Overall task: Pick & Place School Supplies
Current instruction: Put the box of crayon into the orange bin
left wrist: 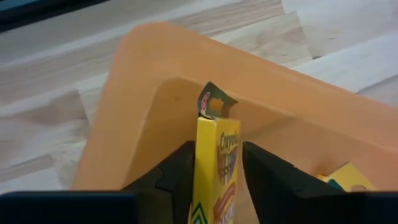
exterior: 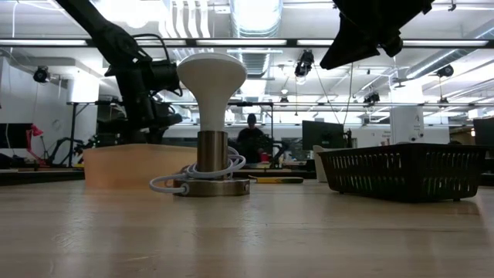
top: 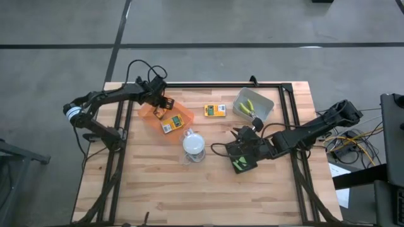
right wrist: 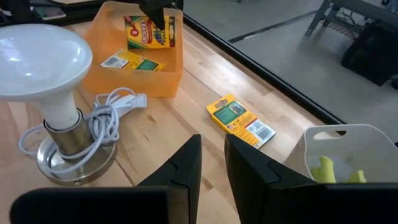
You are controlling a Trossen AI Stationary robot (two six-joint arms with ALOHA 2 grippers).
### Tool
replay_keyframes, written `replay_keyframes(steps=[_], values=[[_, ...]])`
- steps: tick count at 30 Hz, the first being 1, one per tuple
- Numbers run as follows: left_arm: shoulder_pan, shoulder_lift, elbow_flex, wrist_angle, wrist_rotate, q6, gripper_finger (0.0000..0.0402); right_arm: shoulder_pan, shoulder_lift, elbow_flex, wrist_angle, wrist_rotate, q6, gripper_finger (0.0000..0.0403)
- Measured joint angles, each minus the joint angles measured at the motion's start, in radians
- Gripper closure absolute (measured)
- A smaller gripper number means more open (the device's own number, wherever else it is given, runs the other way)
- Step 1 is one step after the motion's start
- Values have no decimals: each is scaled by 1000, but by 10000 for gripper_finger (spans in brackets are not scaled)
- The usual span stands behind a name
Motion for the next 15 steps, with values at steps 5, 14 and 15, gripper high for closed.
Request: replay_keyframes(steps=[5, 14, 15], values=[[2, 0, 0, -3, -18, 0, 245, 0, 0, 0, 0, 0, 0, 335], [2, 0, 0, -26, -66, 11, 215, 0, 0, 0, 0, 0, 0, 335], [2, 0, 0, -31, -84, 11, 213, 0, 0, 0, 0, 0, 0, 335]])
